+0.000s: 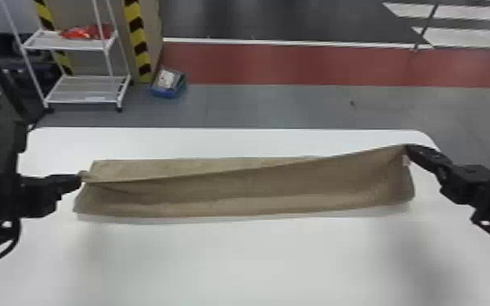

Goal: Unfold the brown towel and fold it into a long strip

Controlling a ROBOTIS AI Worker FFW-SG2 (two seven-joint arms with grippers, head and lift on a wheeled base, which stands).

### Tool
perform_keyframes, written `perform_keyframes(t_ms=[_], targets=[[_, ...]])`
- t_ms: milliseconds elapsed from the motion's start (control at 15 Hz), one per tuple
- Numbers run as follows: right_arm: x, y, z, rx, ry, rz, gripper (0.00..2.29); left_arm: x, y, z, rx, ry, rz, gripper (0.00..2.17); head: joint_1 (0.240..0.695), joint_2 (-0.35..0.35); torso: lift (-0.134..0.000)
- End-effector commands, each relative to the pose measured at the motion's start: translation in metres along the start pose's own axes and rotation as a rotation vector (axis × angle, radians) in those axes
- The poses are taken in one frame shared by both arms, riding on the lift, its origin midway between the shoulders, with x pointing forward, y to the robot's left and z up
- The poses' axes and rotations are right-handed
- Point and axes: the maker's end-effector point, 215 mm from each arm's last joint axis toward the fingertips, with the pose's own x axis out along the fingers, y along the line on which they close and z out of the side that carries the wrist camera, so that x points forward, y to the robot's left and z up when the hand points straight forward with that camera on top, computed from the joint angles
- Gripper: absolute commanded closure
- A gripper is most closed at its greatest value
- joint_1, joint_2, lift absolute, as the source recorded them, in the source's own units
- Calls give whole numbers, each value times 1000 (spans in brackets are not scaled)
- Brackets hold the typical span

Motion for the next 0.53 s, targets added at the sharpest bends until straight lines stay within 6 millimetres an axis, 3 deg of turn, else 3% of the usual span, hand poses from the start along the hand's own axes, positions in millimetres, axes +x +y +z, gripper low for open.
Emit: perform_keyframes(t_ms=[0,267,467], targets=[[8,2,-9,9,17,8,1588,18,-6,13,26,8,5,1663,695,-60,-125],[11,2,-23,27,36,7,1582,40,-10,37,42,-9,11,1639,695,-61,-125],[12,-1,-26,45,36,5,1582,46,-11,40,35,-11,8,1639,695,-67,-125]])
